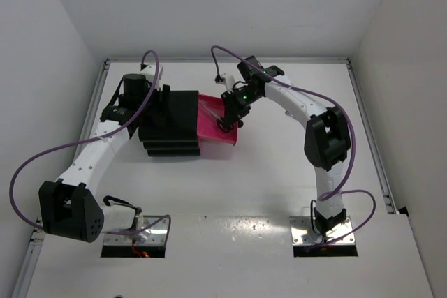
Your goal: Sort the tools into containers
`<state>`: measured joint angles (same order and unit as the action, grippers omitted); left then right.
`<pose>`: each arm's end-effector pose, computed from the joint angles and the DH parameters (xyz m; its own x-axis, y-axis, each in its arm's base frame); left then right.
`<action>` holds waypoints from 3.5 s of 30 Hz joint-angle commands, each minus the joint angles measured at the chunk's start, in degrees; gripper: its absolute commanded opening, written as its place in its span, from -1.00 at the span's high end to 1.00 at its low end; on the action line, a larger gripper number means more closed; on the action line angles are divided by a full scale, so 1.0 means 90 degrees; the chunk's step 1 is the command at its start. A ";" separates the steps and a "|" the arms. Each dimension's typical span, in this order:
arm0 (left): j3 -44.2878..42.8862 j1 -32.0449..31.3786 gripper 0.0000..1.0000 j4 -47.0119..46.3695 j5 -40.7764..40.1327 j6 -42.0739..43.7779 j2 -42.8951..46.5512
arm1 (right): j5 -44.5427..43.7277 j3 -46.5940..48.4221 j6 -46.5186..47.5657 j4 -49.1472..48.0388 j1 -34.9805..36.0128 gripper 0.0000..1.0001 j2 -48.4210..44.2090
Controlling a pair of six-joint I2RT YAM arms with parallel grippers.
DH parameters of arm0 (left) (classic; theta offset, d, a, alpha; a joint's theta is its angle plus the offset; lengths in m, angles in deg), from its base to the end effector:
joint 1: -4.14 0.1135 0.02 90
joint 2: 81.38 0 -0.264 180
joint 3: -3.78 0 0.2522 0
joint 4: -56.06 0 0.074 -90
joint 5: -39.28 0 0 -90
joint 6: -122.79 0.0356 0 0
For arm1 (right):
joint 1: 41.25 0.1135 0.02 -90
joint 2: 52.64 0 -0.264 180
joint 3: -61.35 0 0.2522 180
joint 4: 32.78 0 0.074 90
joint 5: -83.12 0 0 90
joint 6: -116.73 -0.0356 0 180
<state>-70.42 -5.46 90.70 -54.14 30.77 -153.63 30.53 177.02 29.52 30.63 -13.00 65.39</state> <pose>0.2801 -0.0452 0.3144 -0.5363 0.0550 -0.8422 0.0981 0.9952 0.0025 0.3756 0.2264 0.2429 -0.7733 -0.4594 -0.4369 -0.6340 0.5600 0.5334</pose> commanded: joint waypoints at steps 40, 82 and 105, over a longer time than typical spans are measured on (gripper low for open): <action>0.0173 0.0169 -0.55 -0.0065 0.0683 0.0430 0.0938 | 0.4427 -0.3343 -0.2702 -0.3192 -0.2787 -0.05 -0.1173; 0.0505 0.0169 -0.55 0.0121 0.0614 0.0488 0.0947 | 0.6019 0.0170 0.2102 0.2383 -0.1879 -0.11 0.2548; 0.0622 0.0228 -0.55 0.0062 0.0497 0.0488 0.0830 | 0.6019 0.0942 0.2229 0.2648 -0.1762 0.71 0.2598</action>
<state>-65.46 -4.17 92.45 -49.24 35.14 -146.33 76.71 182.90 47.66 54.58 -29.57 90.84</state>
